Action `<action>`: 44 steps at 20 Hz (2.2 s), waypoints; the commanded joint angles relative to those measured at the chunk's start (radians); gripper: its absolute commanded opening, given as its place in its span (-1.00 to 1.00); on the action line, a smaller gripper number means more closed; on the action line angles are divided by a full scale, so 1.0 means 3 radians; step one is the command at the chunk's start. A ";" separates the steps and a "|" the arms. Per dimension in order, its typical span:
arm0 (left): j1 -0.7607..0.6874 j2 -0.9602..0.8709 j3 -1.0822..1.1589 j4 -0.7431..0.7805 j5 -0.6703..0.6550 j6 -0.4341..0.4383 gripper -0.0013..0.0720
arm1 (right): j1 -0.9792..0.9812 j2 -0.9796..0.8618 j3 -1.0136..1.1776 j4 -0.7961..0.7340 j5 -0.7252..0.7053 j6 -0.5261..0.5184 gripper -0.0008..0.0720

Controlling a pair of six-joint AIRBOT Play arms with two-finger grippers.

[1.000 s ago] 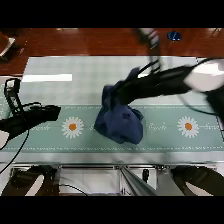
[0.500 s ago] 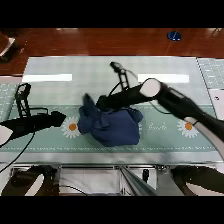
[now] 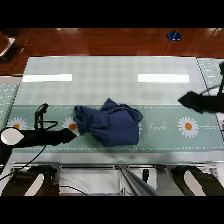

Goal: Fold the shirts.

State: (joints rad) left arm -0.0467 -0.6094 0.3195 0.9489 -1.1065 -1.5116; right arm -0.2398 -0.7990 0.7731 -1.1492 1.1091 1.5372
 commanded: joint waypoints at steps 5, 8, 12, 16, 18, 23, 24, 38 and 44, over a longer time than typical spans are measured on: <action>-0.0320 -0.0490 -0.0295 -0.1143 0.1511 0.0612 0.42 | -0.0478 0.0334 -0.1235 0.0675 -0.0039 -0.0337 0.16; -0.0612 -0.0936 -0.0196 -0.1452 0.1738 0.1063 0.42 | -0.0215 0.0332 -0.1334 0.0734 -0.0109 -0.0299 0.16; -0.0710 -0.1439 0.0164 -0.1447 0.1609 0.1312 -0.18 | 0.0312 0.0280 -0.1335 0.0787 -0.0389 -0.0038 0.16; -0.0708 -0.1579 0.0371 -0.1446 0.1500 0.1424 -0.92 | 0.0903 -0.0214 -0.1334 0.1165 -0.0638 -0.0117 0.16; -0.0708 -0.1579 0.0397 -0.1445 0.1438 0.1424 -0.92 | 0.1186 -0.0493 -0.1334 0.1493 -0.0842 -0.0286 0.16; -0.0708 -0.1579 0.0397 -0.1446 0.1376 0.1420 -0.92 | 0.1598 -0.1099 -0.1277 0.2080 -0.1045 -0.0633 0.15; -0.0708 -0.1579 0.0397 -0.1446 0.1376 0.1419 -0.92 | 0.1667 -0.1193 -0.1223 0.2148 -0.1047 -0.0694 0.14; 0.0563 -0.0345 0.2308 -0.1858 0.1161 0.1419 -0.92 | 0.1232 -0.0647 0.2286 0.0496 0.0451 -0.0245 -0.92; 0.0910 0.0092 0.3474 -0.1417 0.0898 0.1418 -0.92 | 0.1232 -0.0388 0.4028 0.0079 0.1155 -0.0247 -0.92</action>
State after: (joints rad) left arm 0.1761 -0.6472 1.2186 0.4431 -0.7982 -1.0851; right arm 0.1352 -0.9657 1.7660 -1.0225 1.3533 1.4532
